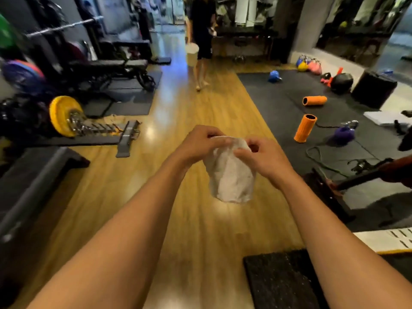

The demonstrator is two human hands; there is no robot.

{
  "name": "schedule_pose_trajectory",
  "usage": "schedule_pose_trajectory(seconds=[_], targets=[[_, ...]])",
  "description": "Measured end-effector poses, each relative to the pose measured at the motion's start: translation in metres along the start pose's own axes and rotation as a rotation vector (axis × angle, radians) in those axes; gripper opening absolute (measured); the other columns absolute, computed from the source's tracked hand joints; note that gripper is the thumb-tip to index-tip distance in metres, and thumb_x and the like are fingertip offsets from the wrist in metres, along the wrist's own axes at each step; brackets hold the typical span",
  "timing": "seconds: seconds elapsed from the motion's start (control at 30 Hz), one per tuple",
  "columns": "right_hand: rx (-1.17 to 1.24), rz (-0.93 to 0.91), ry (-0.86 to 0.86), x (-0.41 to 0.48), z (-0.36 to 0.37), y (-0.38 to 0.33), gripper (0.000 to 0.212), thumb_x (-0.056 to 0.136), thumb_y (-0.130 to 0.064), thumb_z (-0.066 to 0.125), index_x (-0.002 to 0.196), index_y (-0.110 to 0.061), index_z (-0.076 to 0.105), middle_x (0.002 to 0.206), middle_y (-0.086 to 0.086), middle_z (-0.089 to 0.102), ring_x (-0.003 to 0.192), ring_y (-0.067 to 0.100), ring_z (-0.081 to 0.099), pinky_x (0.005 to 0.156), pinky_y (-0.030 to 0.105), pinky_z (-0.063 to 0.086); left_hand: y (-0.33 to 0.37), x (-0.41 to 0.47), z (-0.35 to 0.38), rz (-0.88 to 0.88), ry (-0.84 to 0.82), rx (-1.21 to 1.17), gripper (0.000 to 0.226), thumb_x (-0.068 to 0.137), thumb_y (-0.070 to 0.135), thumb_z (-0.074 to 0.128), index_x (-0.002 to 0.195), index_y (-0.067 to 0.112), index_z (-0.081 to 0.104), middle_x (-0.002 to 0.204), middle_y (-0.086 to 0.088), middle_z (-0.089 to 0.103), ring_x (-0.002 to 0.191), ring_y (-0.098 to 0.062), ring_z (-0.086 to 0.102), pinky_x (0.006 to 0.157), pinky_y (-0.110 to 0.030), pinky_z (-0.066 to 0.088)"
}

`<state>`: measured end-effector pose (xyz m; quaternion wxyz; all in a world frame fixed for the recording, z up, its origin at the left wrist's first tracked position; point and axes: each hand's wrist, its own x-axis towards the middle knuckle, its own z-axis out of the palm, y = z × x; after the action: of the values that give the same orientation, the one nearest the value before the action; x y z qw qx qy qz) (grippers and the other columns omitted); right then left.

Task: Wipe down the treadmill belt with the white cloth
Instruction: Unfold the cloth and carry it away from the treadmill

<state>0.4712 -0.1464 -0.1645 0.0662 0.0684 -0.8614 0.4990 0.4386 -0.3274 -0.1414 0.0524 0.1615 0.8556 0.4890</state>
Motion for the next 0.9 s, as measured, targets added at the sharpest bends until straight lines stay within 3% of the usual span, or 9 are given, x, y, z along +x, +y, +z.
schedule_pose_trajectory(seconds=[0.13,0.27,0.37,0.53,0.63,0.7,0.73,0.8,0.9], targets=[[0.197,-0.065,-0.083,0.034,0.068,-0.055,0.007,0.083,-0.014,0.068,0.082,-0.008,0.065,0.077,0.005,0.063,0.070,0.012,0.057,0.062,0.032,0.045,-0.051,-0.045,-0.081,-0.191,0.160,-0.206,0.012,0.082,0.011,0.069,0.090,0.001,0.072,0.078,-0.005,0.065,0.075,-0.016,0.060,0.062,-0.028,0.047],[0.144,-0.191,-0.220,0.071,0.134,-0.092,0.010,0.082,-0.018,0.070,0.083,-0.009,0.067,0.077,0.011,0.065,0.068,0.011,0.055,0.062,0.031,0.045,-0.077,-0.064,-0.157,-0.189,0.387,-0.336,0.021,0.087,0.006,0.060,0.103,0.007,0.073,0.097,-0.015,0.072,0.080,-0.018,0.067,0.064,-0.031,0.053],[0.121,-0.246,-0.338,0.103,0.178,-0.114,0.024,0.079,-0.029,0.074,0.080,-0.005,0.068,0.071,0.009,0.062,0.062,0.011,0.051,0.058,0.029,0.041,-0.089,-0.065,-0.198,-0.231,0.443,-0.293,0.022,0.090,0.019,0.064,0.099,0.000,0.071,0.096,-0.022,0.071,0.081,-0.026,0.067,0.075,-0.045,0.055],[0.313,-0.250,-0.510,0.161,0.219,-0.143,0.016,0.085,-0.020,0.069,0.099,-0.013,0.071,0.095,0.007,0.072,0.082,0.014,0.066,0.073,0.035,0.054,-0.093,-0.037,-0.244,-0.181,0.531,-0.199,0.029,0.089,0.029,0.067,0.072,0.005,0.069,0.072,-0.010,0.062,0.067,-0.018,0.058,0.064,-0.033,0.046],[0.312,-0.193,-0.759,0.201,0.229,-0.150,0.021,0.089,-0.025,0.065,0.109,-0.021,0.068,0.104,0.000,0.072,0.094,0.019,0.068,0.081,0.036,0.055,-0.093,-0.007,-0.271,-0.170,0.684,-0.186,0.037,0.088,0.031,0.068,0.074,-0.004,0.063,0.067,-0.010,0.052,0.061,-0.017,0.048,0.061,-0.031,0.039],[0.459,-0.107,-0.763,0.226,0.234,-0.156,0.021,0.091,-0.024,0.063,0.110,-0.014,0.067,0.103,0.005,0.073,0.091,0.022,0.069,0.077,0.037,0.056,-0.128,0.004,-0.284,-0.273,0.942,-0.429,0.033,0.089,0.045,0.062,0.087,0.014,0.072,0.074,-0.003,0.062,0.069,-0.016,0.058,0.069,-0.033,0.045],[0.573,-0.038,-0.737,0.240,0.238,-0.156,0.023,0.092,-0.024,0.062,0.111,-0.012,0.065,0.102,0.008,0.073,0.090,0.023,0.070,0.075,0.037,0.057,-0.152,0.005,-0.279,-0.394,0.992,-0.559,0.044,0.088,0.059,0.054,0.103,0.021,0.071,0.089,0.000,0.067,0.086,-0.018,0.063,0.082,-0.037,0.047],[0.748,0.116,-0.665,0.266,0.250,-0.143,0.026,0.093,-0.023,0.061,0.115,-0.010,0.062,0.103,0.010,0.072,0.091,0.023,0.070,0.073,0.036,0.057,-0.205,0.003,-0.240,-0.587,0.779,-0.781,0.071,0.081,0.078,0.043,0.124,0.026,0.064,0.120,0.000,0.066,0.120,-0.026,0.056,0.104,-0.050,0.040],[0.562,0.322,-0.597,0.301,0.269,-0.106,0.021,0.092,-0.020,0.062,0.111,-0.012,0.061,0.096,0.012,0.073,0.078,0.022,0.071,0.062,0.033,0.058,-0.235,0.012,-0.188,-0.680,0.417,-1.048,0.058,0.089,0.063,0.045,0.098,0.015,0.078,0.114,-0.012,0.070,0.108,-0.030,0.065,0.100,-0.045,0.045]])
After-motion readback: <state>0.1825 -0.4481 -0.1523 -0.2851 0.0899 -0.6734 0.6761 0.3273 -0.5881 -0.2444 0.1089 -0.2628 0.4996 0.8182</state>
